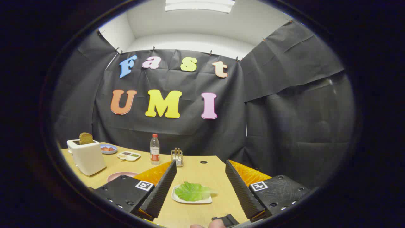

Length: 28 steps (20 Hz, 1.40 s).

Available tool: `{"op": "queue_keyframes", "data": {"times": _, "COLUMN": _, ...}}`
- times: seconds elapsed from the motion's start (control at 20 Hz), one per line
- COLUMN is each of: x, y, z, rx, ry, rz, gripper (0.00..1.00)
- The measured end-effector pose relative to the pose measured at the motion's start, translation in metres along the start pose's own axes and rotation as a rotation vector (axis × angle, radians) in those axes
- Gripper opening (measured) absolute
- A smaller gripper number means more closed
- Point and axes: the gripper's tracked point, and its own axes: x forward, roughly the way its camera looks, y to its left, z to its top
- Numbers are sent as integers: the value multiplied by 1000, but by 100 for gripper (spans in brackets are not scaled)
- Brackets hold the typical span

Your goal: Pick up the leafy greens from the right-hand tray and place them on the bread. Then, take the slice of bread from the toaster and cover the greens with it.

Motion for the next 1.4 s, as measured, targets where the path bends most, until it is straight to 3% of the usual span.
{"op": "queue_keyframes", "data": {"times": 1.4, "x": 18, "y": 65, "z": 23, "rx": -15, "ry": -12, "rz": 44, "gripper": 95}}
